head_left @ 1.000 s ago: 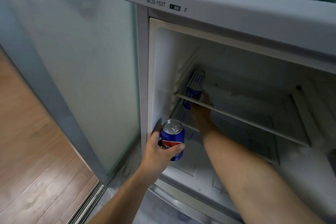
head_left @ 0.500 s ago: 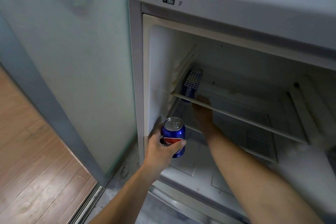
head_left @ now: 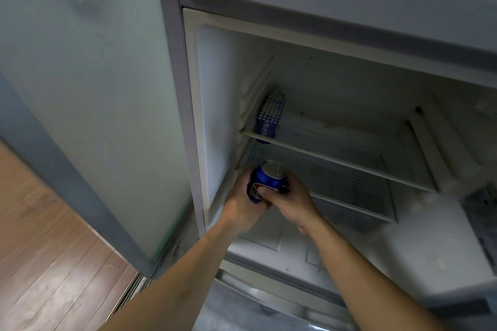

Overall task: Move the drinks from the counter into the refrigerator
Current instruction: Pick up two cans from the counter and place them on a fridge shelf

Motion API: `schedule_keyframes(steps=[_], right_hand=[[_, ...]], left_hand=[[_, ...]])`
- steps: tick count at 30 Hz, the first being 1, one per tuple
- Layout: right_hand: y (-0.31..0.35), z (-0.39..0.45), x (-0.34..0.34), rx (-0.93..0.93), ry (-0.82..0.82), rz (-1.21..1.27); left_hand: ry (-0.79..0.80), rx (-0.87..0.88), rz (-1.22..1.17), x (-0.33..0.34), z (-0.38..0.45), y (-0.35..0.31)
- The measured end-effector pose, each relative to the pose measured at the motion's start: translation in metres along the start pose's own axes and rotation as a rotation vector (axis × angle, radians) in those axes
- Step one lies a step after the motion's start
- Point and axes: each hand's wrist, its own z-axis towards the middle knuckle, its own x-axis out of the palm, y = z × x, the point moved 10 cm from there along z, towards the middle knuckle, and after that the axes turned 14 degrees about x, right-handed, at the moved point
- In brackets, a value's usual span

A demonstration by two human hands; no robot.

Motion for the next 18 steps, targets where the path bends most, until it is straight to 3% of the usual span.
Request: schedule_keyframes(steps=[5, 10, 18], right_hand=[[0.006, 0.02, -0.013, -0.012, -0.106, 0.129], [0.024, 0.048, -0.007, -0.06, -0.165, 0.155], [0.039, 0.092, 0.003, -0.087, -0.419, 0.04]], left_hand=[[0.09, -0.056, 0.11, -0.015, -0.013, 0.017], [0.183, -0.062, 0.076, -0.024, -0.057, 0.021], [0.104, -0.02, 0.104, -0.063, -0.092, 0.027]])
